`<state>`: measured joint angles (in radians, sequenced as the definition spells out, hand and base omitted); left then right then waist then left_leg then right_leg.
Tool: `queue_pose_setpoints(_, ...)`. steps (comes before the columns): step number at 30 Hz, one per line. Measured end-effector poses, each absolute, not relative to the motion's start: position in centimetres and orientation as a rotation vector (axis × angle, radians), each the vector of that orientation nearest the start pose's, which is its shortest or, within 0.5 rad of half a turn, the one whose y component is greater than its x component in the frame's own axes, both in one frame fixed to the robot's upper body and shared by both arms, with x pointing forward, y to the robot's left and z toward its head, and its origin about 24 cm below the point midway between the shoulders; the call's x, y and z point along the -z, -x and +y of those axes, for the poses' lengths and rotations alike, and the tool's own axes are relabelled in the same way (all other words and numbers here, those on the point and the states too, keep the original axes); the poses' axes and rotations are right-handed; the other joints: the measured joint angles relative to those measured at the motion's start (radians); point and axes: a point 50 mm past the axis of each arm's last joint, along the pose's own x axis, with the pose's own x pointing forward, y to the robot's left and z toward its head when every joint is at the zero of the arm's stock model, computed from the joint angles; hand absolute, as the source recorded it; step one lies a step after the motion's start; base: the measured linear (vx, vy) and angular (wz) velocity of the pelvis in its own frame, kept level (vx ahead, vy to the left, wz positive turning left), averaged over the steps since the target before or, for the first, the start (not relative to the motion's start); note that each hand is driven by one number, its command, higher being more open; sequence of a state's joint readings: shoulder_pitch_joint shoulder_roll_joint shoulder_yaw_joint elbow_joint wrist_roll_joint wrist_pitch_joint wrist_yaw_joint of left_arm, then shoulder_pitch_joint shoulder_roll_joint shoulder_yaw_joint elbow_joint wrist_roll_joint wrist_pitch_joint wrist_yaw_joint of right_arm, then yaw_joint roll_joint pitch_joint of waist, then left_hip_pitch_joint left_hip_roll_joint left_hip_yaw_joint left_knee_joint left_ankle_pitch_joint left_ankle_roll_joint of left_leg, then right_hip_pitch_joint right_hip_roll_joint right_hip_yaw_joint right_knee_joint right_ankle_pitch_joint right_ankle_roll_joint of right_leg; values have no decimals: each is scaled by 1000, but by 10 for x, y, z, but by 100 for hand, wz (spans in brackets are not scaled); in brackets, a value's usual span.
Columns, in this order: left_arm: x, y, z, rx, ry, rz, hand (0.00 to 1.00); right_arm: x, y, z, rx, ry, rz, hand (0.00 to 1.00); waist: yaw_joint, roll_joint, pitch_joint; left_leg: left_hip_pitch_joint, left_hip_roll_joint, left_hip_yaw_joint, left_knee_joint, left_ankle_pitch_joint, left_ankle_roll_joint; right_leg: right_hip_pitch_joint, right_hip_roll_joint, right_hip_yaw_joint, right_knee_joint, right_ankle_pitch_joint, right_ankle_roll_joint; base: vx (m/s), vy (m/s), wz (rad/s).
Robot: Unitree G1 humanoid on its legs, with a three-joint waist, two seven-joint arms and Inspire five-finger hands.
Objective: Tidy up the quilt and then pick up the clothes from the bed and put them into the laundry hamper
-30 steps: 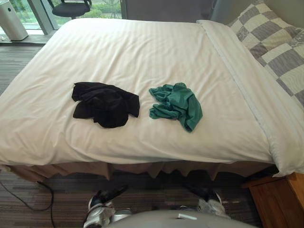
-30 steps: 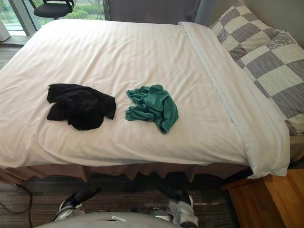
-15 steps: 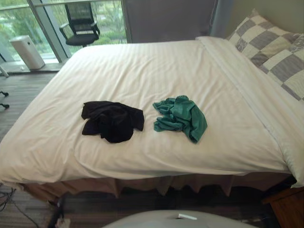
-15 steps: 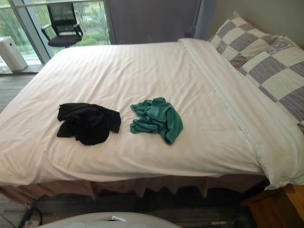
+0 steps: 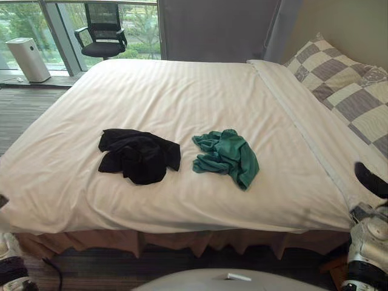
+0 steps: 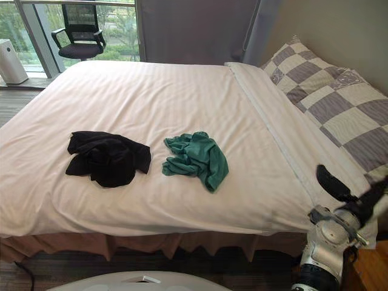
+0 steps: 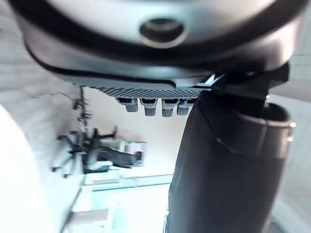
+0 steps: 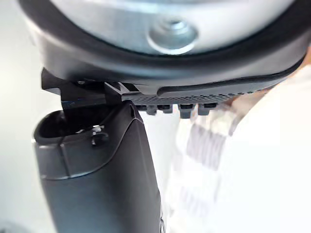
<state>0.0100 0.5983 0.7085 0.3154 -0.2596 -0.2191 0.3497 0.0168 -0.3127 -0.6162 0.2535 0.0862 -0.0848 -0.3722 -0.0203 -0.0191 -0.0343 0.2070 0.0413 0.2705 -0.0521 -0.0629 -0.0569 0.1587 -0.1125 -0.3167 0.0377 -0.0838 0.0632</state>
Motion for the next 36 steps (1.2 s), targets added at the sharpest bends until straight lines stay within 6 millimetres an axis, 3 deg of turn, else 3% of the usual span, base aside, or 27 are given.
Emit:
queue_pose_setpoints(3,-135,-183,393,-954,-227,-378,100,-75,-201,-346,867,284,-96,100,-8,14,28,-8,-3,9,19,-9,3,-1,-5,24,0,1,2,-32,3,-11)
queue_pose_setpoints(6,-134,-191,371,-855,-262,-383,100,-96,-211,-327,767,375,-182,100,-15,34,66,-14,-2,21,33,-15,4,-7,-4,43,-5,7,12,-43,9,-16)
queue_pose_setpoints(10,-136,-194,356,-827,-336,-408,100,-98,-217,-315,678,389,-192,100,-39,23,78,-22,8,29,34,-15,4,-20,6,54,-7,8,12,26,-34,-8)
queue_pose_setpoints(13,-105,-204,330,-772,-154,-338,100,-96,-221,-305,630,420,-189,100,-38,28,84,-18,6,34,34,-19,6,-20,6,66,-7,9,12,46,-10,-7)
queue_pose_setpoints(17,-43,-195,291,-595,-159,-19,100,-98,-230,-279,506,480,-204,100,-48,22,128,-46,7,50,37,-25,7,-58,6,85,-9,12,16,-2,4,-13)
queue_pose_setpoints(20,-36,-205,285,-594,-137,36,100,-93,-235,-267,452,459,-192,100,-40,12,160,-79,12,70,49,-25,7,-88,12,104,-24,31,14,-13,-17,-15)
queue_pose_setpoints(27,-66,-241,278,-589,-204,-68,100,-90,-239,-257,410,455,-175,100,-50,37,194,-126,7,99,58,-31,15,-146,7,129,-22,43,15,10,4,-12)
queue_pose_setpoints(35,-87,-263,282,-601,-216,-125,100,-99,-248,-250,393,444,-220,100,-66,38,234,-210,9,113,159,-58,16,-203,-11,158,-16,46,17,27,-6,-9)
queue_pose_setpoints(36,-89,-264,282,-601,-228,-130,100,-100,-248,-248,388,439,-226,100,-68,25,246,-265,15,114,269,-91,12,-201,-29,163,-14,47,16,45,0,-8)
